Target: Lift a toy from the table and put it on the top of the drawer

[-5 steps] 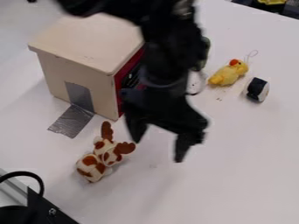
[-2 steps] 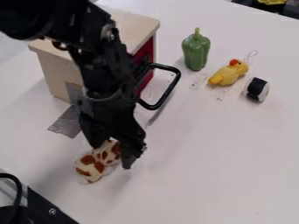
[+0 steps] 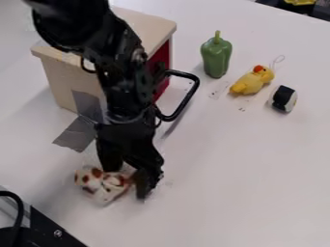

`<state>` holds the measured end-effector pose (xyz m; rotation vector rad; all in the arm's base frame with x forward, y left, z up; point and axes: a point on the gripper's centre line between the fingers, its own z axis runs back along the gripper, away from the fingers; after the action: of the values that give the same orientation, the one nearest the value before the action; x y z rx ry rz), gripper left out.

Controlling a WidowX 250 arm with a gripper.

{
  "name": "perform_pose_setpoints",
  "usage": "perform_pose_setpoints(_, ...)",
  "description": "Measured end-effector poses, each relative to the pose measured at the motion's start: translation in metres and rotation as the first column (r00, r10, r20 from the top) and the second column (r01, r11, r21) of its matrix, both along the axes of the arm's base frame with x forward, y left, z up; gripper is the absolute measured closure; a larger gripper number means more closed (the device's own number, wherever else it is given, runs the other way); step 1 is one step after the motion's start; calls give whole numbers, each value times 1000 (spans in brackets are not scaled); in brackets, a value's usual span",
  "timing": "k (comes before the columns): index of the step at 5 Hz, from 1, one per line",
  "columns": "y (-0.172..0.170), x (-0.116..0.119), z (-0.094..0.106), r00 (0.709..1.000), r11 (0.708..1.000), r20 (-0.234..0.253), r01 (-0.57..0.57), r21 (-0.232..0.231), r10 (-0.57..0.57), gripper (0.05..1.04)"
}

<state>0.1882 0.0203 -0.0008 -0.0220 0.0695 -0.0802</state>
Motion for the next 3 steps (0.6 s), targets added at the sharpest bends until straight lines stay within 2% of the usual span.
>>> perform_pose_setpoints(1,2,5,-3,999,1000,-41,-11,11,12,130)
perform_pose_setpoints(3,-1,4,-5,998,1000,-56,-24,2,24,692)
